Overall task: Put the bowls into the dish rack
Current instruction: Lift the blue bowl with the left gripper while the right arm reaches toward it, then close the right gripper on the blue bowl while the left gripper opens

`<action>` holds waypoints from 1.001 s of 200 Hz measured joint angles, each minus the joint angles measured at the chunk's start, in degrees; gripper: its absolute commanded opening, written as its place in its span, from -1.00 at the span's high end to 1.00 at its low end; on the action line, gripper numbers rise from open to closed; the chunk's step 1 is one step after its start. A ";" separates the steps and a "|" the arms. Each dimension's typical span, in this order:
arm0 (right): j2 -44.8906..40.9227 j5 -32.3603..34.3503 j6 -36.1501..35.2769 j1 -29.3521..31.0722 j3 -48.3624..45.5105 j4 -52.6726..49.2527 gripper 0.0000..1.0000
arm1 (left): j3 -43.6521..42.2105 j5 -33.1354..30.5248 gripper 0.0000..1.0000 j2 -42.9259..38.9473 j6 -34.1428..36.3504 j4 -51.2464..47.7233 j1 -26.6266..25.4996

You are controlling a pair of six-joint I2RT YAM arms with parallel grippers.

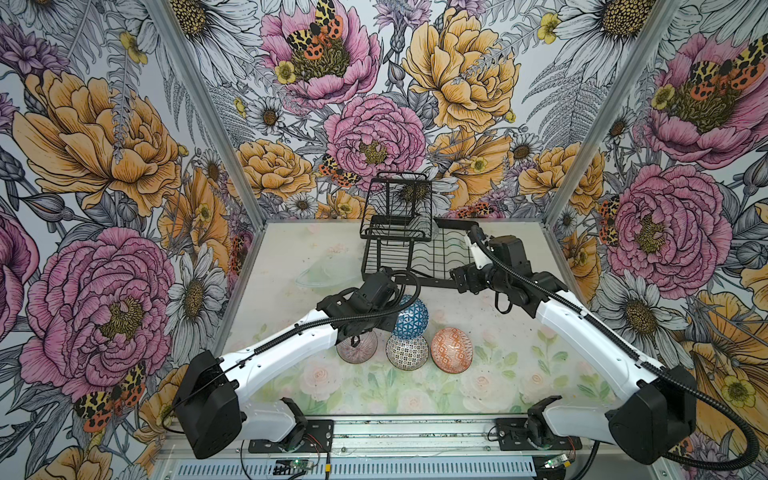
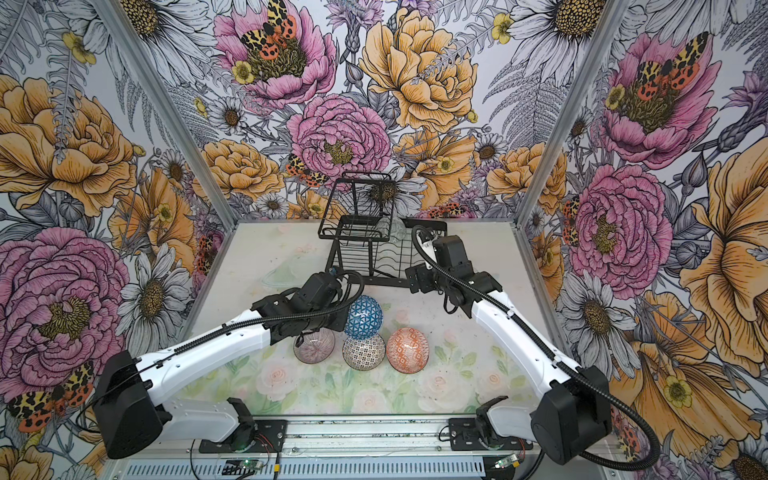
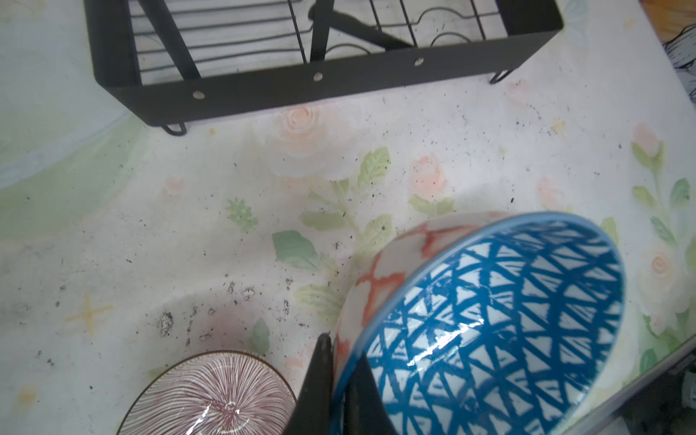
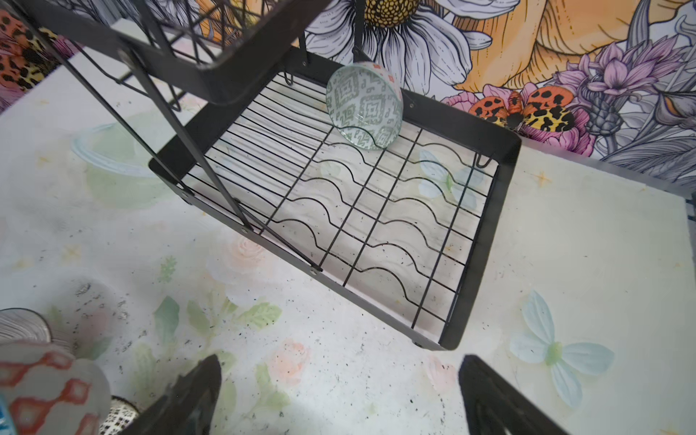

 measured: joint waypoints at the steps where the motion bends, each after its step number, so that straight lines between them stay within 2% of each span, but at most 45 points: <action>1: -0.22 -0.13 0.09 0.00 0.00 0.00 -0.99 | 0.11 -0.13 1.00 0.00 0.00 0.15 0.00; 33: -5.44 -5.33 3.54 0.35 0.02 0.11 -0.99 | 1.31 -4.44 1.00 0.00 0.11 7.91 -0.02; 58: -6.43 -7.67 5.88 2.29 0.02 0.48 -0.99 | 1.38 -7.45 1.00 0.63 -0.02 12.63 -0.02; 92: -6.05 -8.76 9.05 4.87 0.02 2.43 -0.99 | 1.38 -10.25 1.00 2.14 -0.04 18.01 -0.07; 129: -3.91 -8.35 12.39 6.34 0.02 5.03 -0.96 | 1.68 -10.38 1.00 4.07 -0.02 22.88 -0.42; 152: -2.08 -6.75 14.38 6.69 0.02 5.88 -0.85 | 2.62 -10.36 1.00 5.40 0.13 24.94 -1.09; 184: -0.26 -4.46 16.81 6.78 0.00 6.64 -0.57 | 3.37 -10.29 1.00 5.51 0.61 27.63 -1.77; 191: 0.04 -4.09 17.27 6.78 0.00 6.78 -0.44 | 3.48 -10.29 1.00 5.51 0.68 28.26 -1.81; 200: 0.46 -3.48 17.68 6.78 0.00 7.02 -0.40 | 3.61 -10.27 1.00 5.51 0.92 28.89 -1.97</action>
